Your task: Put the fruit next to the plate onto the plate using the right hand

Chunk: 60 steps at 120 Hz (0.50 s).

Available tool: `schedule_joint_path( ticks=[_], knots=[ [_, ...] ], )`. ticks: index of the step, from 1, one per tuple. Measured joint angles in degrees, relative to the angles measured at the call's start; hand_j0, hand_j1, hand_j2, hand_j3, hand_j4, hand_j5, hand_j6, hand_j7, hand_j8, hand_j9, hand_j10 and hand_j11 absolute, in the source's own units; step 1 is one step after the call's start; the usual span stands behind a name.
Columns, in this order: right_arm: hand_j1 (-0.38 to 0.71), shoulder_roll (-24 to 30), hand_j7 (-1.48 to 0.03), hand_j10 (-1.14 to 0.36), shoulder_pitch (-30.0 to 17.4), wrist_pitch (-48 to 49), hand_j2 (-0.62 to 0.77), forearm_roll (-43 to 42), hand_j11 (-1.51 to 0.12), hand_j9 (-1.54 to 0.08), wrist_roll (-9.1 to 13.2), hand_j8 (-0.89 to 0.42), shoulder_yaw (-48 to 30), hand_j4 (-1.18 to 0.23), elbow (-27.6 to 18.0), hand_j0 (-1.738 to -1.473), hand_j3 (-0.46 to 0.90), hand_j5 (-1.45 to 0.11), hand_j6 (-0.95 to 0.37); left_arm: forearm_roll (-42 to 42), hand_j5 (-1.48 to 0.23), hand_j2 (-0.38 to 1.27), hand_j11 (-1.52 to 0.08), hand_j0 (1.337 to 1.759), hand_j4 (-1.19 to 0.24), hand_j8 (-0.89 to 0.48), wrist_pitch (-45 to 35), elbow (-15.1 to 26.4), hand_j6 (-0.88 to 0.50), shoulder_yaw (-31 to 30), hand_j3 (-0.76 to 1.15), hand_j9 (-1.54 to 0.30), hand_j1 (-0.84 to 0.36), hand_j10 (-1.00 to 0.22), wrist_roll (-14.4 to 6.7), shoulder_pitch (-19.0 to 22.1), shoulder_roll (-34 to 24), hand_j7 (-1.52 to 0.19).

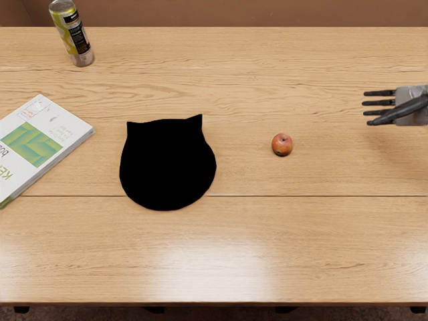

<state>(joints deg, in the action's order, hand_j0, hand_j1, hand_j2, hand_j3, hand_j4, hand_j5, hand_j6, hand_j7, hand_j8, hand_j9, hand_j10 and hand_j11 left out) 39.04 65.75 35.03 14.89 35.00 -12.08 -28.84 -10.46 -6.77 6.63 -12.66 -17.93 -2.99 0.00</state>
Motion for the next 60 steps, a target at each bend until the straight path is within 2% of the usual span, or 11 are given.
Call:
schedule_joint_path(
  ticks=[27, 41, 47, 60],
  knots=[
    [-0.35, -0.1, 0.00, 0.00, 1.4, 0.0, 0.00, -0.6, 0.00, 0.00, 0.0, 0.00, 0.1, 0.00, -0.9, -1.658, 0.00, 0.00, 0.00, 0.0, -0.02, 0.00, -0.02, 1.658, -0.02, -0.02, 0.0, 0.0, -0.02, 0.0, 0.00, -0.02, 0.33, -0.02, 0.0, 0.0, 0.0, -0.02],
    [-0.35, -1.3, 0.00, 0.00, 5.3, 0.0, 0.00, -10.5, 0.00, 0.00, 0.0, 0.00, 0.8, 0.00, -1.1, -1.658, 0.00, 0.00, 0.00, 0.0, -0.02, 0.00, -0.02, 1.658, -0.02, -0.02, 0.0, 0.0, -0.02, 0.0, 0.00, -0.02, 0.33, -0.01, 0.0, 0.0, 0.0, -0.02],
    [-0.35, -4.6, 0.00, 0.00, 7.6, 0.0, 0.00, -16.8, 0.00, 0.00, 0.0, 0.00, 3.4, 0.00, -1.2, -1.658, 0.00, 0.00, 0.00, 0.0, -0.02, 0.00, -0.02, 1.658, -0.01, -0.01, 0.0, 0.0, -0.02, 0.0, 0.00, -0.02, 0.33, -0.01, 0.0, 0.0, 0.0, -0.02],
    [-0.35, -16.2, 0.00, 0.00, 13.1, -1.9, 0.00, -24.9, 0.00, 0.00, 0.0, 0.00, 15.3, 0.00, -1.6, -1.658, 0.00, 0.00, 0.00, 0.0, -0.02, 0.00, -0.02, 1.658, -0.02, -0.02, 0.0, 0.0, -0.02, 0.0, 0.00, -0.02, 0.33, -0.01, 0.0, 0.0, 0.0, -0.02]
  ],
)
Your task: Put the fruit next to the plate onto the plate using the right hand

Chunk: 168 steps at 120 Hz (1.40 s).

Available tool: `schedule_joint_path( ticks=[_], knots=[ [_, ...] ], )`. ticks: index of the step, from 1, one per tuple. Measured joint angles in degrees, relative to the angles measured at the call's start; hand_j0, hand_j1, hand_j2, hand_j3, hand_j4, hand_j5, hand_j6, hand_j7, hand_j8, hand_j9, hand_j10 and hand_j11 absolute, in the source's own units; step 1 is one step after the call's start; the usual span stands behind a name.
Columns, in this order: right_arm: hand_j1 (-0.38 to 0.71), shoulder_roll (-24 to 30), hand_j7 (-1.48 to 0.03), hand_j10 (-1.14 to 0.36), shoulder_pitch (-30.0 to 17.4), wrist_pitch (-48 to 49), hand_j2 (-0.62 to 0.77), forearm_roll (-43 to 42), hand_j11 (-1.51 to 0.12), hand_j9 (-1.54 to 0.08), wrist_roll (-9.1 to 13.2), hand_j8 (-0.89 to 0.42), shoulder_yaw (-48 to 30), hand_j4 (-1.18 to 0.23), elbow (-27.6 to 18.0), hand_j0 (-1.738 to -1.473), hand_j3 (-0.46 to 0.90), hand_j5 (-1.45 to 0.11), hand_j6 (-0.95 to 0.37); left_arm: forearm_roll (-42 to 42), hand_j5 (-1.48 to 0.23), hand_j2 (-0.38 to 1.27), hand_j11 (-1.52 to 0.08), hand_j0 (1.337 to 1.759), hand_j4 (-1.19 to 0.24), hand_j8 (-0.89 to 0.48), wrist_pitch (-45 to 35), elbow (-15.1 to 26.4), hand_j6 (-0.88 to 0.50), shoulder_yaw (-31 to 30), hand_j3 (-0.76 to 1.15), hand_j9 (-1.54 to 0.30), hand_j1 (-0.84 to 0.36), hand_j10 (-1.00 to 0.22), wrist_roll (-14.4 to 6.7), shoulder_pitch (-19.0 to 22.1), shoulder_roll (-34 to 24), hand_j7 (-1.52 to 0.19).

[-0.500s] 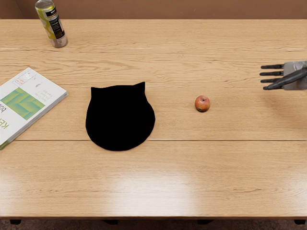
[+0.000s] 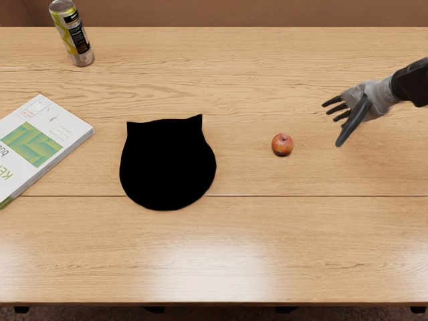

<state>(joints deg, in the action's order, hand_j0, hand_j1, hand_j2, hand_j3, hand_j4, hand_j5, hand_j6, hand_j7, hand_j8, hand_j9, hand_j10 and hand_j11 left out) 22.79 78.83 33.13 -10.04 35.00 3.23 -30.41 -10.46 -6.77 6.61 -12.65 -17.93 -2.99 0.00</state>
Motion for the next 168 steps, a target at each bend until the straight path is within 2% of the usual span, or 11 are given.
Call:
schedule_joint_path(
  ticks=[17, 33, 53, 67, 83, 91, 102, 129, 168],
  knots=[
    [-0.35, -9.8, 0.00, 0.00, 5.3, -5.7, 0.00, -3.4, 0.00, 0.00, 0.0, 0.00, 12.9, 0.00, -0.7, -1.658, 0.00, 0.00, 0.00, 0.0, -0.02, 0.00, -0.02, 1.658, -0.02, -0.02, 0.0, 0.0, -0.02, 0.0, 0.00, -0.02, 0.33, -0.02, 0.0, 0.0, 0.0, -0.02],
    [-0.35, -13.1, 0.00, 0.00, 9.9, -14.3, 0.00, -6.3, 0.00, 0.00, 0.0, 0.00, 23.5, 0.00, -4.8, -1.658, 0.00, 0.00, 0.00, 0.0, -0.02, 0.00, -0.02, 1.658, -0.02, -0.02, 0.0, 0.0, -0.02, 0.0, 0.00, -0.02, 0.33, -0.02, 0.0, 0.0, 0.0, -0.02],
    [-0.35, -17.1, 0.00, 0.00, 11.2, -23.0, 0.00, -8.1, 0.00, 0.00, 0.0, 0.00, 30.7, 0.00, -7.0, -1.658, 0.00, 0.00, 0.00, 0.0, -0.02, 0.00, -0.02, 1.658, -0.02, -0.02, 0.0, 0.0, -0.02, 0.0, 0.00, -0.02, 0.33, -0.01, 0.0, 0.0, 0.0, -0.02],
    [-0.35, -19.0, 0.00, 0.00, 10.2, -26.5, 0.00, -9.6, 0.00, 0.00, 0.0, 0.00, 32.0, 0.00, -8.5, -1.658, 0.00, 0.00, 0.00, 0.0, -0.02, 0.00, -0.02, 1.658, -0.02, -0.02, 0.0, 0.0, -0.02, 0.0, 0.00, -0.02, 0.33, -0.01, 0.0, 0.0, 0.0, -0.02],
    [-0.35, -17.7, 0.00, 0.00, 9.9, -30.8, 0.00, -11.2, 0.00, 0.00, 0.0, 0.00, 32.4, 0.00, -16.4, -1.658, 0.00, 0.00, 0.00, 0.0, -0.02, 0.00, -0.02, 1.658, -0.01, -0.02, 0.0, 0.0, -0.02, 0.0, 0.00, -0.02, 0.33, -0.01, 0.0, 0.0, 0.0, -0.02],
    [-0.35, -16.7, 0.00, 0.00, 10.0, -35.8, 0.00, -11.8, 0.00, 0.00, 0.0, 0.00, 32.5, 0.00, -20.5, -1.658, 0.00, 0.00, 0.00, 0.0, -0.02, 0.00, -0.02, 1.658, -0.01, -0.02, 0.0, 0.0, -0.02, 0.0, 0.00, -0.02, 0.33, -0.01, 0.0, 0.0, 0.0, -0.02],
    [-0.35, -15.9, 0.00, 0.00, 10.0, -41.1, 0.00, -12.6, 0.00, 0.00, 0.0, 0.00, 32.5, 0.00, -23.8, -1.658, 0.00, 0.00, 0.00, 0.0, -0.02, 0.00, -0.02, 1.658, -0.01, -0.02, 0.0, 0.0, -0.02, 0.0, 0.00, -0.02, 0.33, -0.01, 0.0, 0.0, 0.0, -0.02],
    [-0.34, -16.6, -0.01, -0.01, 9.6, -49.2, 0.00, -13.9, -0.01, -0.01, 0.0, -0.01, 32.0, -0.01, -27.0, -1.658, 0.00, -0.01, -0.01, 0.0, -0.02, 0.00, -0.02, 1.658, -0.01, -0.02, 0.0, 0.0, -0.02, 0.0, 0.00, -0.02, 0.33, -0.01, 0.0, 0.0, 0.0, -0.02],
    [-0.08, -17.0, -0.29, -0.23, 7.1, -53.5, -0.04, -16.9, -0.29, -0.29, 0.0, -0.23, 32.0, -0.23, -28.8, -1.658, 0.00, -0.30, -0.23, 0.0, -0.02, 0.00, -0.02, 1.658, -0.01, -0.02, 0.0, 0.0, -0.02, 0.0, 0.00, -0.02, 0.33, -0.01, 0.0, 0.0, 0.0, -0.02]
  ],
)
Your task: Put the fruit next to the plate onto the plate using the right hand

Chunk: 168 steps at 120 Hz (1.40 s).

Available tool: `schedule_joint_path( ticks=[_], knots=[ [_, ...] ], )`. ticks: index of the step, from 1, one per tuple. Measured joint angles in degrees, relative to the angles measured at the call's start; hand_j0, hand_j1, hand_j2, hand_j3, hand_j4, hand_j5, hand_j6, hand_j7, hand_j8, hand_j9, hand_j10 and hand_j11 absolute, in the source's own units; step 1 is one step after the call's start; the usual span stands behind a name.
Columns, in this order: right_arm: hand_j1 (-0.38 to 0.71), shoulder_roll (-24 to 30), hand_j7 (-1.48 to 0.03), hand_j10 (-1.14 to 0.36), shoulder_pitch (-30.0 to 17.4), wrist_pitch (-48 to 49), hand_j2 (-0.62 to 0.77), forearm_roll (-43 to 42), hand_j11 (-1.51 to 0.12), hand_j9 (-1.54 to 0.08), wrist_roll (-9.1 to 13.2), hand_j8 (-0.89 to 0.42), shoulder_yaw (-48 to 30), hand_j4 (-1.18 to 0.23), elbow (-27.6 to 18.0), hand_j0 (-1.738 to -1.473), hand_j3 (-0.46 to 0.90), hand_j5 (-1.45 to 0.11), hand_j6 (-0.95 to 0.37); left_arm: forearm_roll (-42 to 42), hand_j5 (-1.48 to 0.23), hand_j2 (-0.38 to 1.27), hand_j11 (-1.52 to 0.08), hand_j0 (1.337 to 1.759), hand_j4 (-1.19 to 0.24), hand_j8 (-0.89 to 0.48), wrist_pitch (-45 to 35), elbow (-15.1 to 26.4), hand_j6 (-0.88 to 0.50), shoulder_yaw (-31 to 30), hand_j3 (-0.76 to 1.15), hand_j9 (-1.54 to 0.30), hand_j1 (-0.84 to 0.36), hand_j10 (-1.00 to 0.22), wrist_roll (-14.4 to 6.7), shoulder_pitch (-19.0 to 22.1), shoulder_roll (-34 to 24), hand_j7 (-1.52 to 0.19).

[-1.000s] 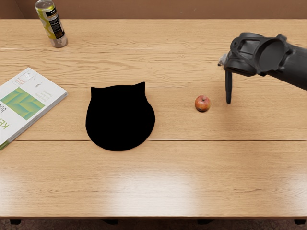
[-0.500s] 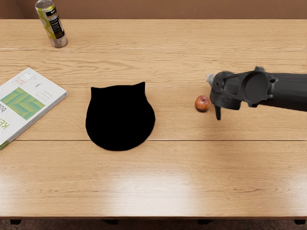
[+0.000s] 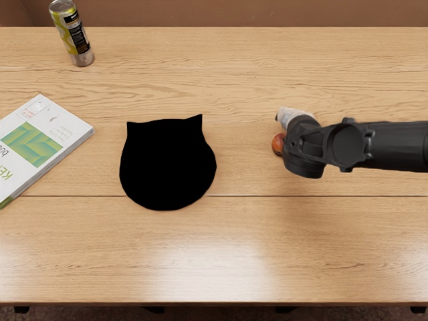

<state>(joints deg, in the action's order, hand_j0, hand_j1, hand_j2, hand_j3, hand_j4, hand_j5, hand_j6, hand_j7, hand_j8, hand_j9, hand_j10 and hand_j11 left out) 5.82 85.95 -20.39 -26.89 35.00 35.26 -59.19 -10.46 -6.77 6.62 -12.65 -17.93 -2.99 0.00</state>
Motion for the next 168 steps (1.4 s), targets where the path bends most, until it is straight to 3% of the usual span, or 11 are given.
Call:
schedule_joint_path(
  ticks=[69, 87, 103, 118, 133, 168],
  knots=[
    [0.16, -0.7, -0.55, -0.43, -0.8, -2.9, -0.08, -0.4, -0.55, -0.55, 0.0, -0.43, -0.2, -0.43, -2.0, -1.658, 0.00, -0.55, -0.43, 0.0, -0.02, 0.00, -0.02, 1.658, -0.01, -0.02, 0.0, 0.0, -0.02, 0.0, 0.00, -0.02, 0.33, -0.01, 0.0, 0.0, 0.0, -0.02],
    [0.24, -0.7, -0.66, -0.50, -1.0, -3.1, -0.10, -0.4, -0.63, -0.60, 0.1, -0.45, -0.2, -0.50, -2.3, -1.656, 0.00, -0.63, -0.34, 0.0, -0.02, 0.00, -0.02, 1.658, -0.01, -0.02, 0.0, 0.0, -0.02, 0.0, 0.00, -0.02, 0.33, -0.01, 0.0, 0.0, 0.0, -0.02],
    [0.30, -0.6, -0.63, -0.59, -0.9, -3.9, -0.02, -0.3, -0.77, -0.73, 0.1, -0.37, -0.1, -0.59, -3.0, -1.648, 0.00, -0.77, -0.36, 0.0, -0.02, 0.00, -0.02, 1.658, -0.01, -0.02, 0.0, 0.0, -0.02, 0.0, 0.00, -0.02, 0.33, -0.01, 0.0, 0.0, 0.0, -0.02],
    [0.32, -0.4, -0.84, -0.70, -0.4, -4.2, 0.23, -0.4, -0.93, -0.91, 0.0, -0.40, -0.1, -0.71, -3.7, -1.649, 0.00, -0.92, -0.45, 0.0, -0.02, 0.00, -0.02, 1.658, -0.01, -0.02, 0.0, 0.0, -0.02, 0.0, 0.00, -0.02, 0.33, -0.01, 0.0, 0.0, 0.0, -0.02],
    [0.31, -0.2, -0.97, -0.75, 0.3, -5.1, 0.36, -0.5, -1.03, -1.02, 0.0, -0.43, -0.2, -0.78, -5.1, -1.649, 0.00, -1.02, -0.49, 0.0, -0.02, 0.00, -0.02, 1.658, -0.01, -0.02, 0.0, 0.0, -0.02, 0.0, 0.00, -0.02, 0.33, -0.01, 0.0, 0.0, 0.0, -0.02],
    [0.32, 1.3, -1.10, -0.75, 2.9, -7.6, 0.39, 0.0, -1.15, -1.14, 0.0, -0.39, -2.8, -0.84, -10.3, -1.649, 0.00, -1.13, -0.44, 0.0, -0.02, 0.00, -0.02, 1.658, -0.01, -0.02, 0.0, 0.0, -0.02, 0.0, 0.00, -0.02, 0.33, -0.01, 0.0, 0.0, 0.0, -0.02]
  ],
)
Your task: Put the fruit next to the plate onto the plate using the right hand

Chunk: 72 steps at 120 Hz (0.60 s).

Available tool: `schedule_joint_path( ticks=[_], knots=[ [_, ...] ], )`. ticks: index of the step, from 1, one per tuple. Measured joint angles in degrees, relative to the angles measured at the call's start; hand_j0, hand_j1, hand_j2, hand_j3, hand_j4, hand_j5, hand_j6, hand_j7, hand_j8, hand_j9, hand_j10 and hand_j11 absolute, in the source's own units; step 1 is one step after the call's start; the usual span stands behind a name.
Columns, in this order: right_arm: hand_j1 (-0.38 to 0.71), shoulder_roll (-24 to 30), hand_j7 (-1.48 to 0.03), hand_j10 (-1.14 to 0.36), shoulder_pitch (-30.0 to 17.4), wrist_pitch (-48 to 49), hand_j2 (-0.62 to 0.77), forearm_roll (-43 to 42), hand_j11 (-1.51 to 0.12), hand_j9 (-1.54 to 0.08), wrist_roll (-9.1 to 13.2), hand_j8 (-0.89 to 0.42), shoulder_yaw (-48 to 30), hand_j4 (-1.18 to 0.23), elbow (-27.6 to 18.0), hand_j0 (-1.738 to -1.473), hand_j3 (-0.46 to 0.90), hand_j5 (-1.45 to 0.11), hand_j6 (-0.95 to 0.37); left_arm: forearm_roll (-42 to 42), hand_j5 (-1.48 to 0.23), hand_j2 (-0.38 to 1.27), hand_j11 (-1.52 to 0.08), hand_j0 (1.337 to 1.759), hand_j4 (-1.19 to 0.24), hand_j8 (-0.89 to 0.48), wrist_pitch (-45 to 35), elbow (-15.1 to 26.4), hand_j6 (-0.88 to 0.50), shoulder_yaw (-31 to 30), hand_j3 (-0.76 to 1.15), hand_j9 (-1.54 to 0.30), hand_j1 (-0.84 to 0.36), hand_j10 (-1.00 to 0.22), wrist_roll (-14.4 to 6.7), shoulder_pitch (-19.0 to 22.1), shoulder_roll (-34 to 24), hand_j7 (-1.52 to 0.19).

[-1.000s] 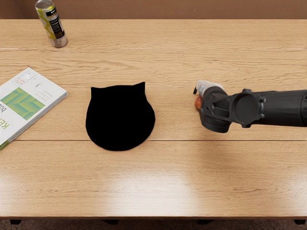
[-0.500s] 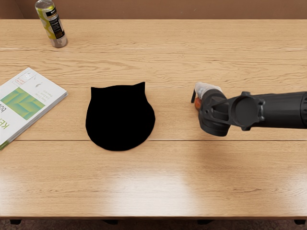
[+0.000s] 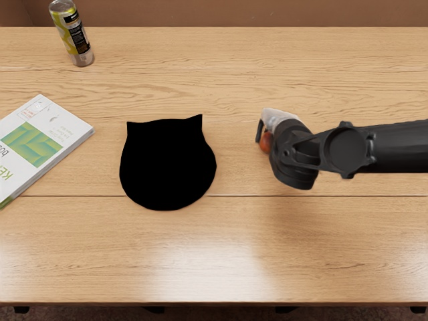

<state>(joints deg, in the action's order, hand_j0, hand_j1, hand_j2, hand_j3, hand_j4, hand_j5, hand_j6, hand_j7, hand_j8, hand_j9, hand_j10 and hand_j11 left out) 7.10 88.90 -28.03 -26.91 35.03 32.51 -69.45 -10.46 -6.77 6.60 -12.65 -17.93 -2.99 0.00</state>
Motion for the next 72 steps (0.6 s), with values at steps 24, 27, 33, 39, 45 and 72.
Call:
schedule_joint_path(
  ticks=[24, 27, 33, 39, 45, 72],
  knots=[
    [0.25, 1.1, -1.12, -0.79, 2.5, -0.7, 0.36, 0.2, -1.20, -1.20, 0.0, -0.41, -4.0, -0.84, -4.4, -1.652, 0.00, -1.17, -0.47, 0.0, -0.02, 0.00, -0.02, 1.658, -0.01, -0.02, 0.0, 0.0, -0.02, 0.0, 0.00, -0.02, 0.33, -0.01, 0.0, 0.1, 0.0, -0.02],
    [0.25, 1.2, -1.12, -0.79, 2.6, -0.7, 0.37, 0.3, -1.20, -1.19, 0.0, -0.41, -4.8, -0.84, -4.8, -1.652, 0.00, -1.17, -0.48, 0.0, -0.02, 0.00, -0.02, 1.658, -0.01, -0.01, 0.0, 0.0, -0.02, 0.0, 0.00, -0.02, 0.33, -0.01, 0.0, 0.4, 0.0, -0.02],
    [0.23, 1.6, -1.12, -0.80, 2.9, -0.8, 0.30, 0.3, -1.20, -1.20, 0.0, -0.41, -6.6, -0.84, -5.7, -1.652, 0.00, -1.18, -0.48, 0.0, -0.02, 0.00, -0.02, 1.658, -0.01, -0.02, 0.0, 0.0, -0.02, 0.0, 0.00, -0.02, 0.33, -0.01, 0.0, 0.5, 0.0, -0.02],
    [0.21, 1.8, -1.13, -0.81, 3.2, -0.8, 0.29, 0.4, -1.20, -1.20, 0.0, -0.42, -8.0, -0.84, -6.4, -1.652, 0.00, -1.18, -0.50, 0.0, -0.02, 0.00, -0.02, 1.658, -0.01, -0.02, 0.0, 0.0, -0.02, 0.0, 0.00, -0.02, 0.33, -0.01, 0.0, 0.5, 0.0, -0.02],
    [0.21, 1.9, -1.13, -0.82, 3.7, -0.7, 0.32, 0.4, -1.19, -1.20, 0.0, -0.43, -9.4, -0.84, -7.1, -1.652, 0.00, -1.18, -0.50, 0.0, -0.02, 0.00, -0.02, 1.658, -0.01, -0.02, 0.0, 0.0, -0.02, 0.0, 0.00, -0.02, 0.33, -0.01, 0.0, 0.5, 0.0, -0.02],
    [0.24, 1.1, -1.13, -0.81, 4.2, 0.1, 0.41, 0.7, -1.22, -1.23, 0.0, -0.40, -17.9, -0.83, -8.5, -1.656, 0.00, -1.22, -0.49, 0.0, -0.02, 0.00, -0.02, 1.658, -0.01, -0.02, 0.0, 0.0, -0.02, 0.0, 0.00, -0.02, 0.33, -0.01, 0.0, 0.5, 0.0, -0.02]
  ],
)
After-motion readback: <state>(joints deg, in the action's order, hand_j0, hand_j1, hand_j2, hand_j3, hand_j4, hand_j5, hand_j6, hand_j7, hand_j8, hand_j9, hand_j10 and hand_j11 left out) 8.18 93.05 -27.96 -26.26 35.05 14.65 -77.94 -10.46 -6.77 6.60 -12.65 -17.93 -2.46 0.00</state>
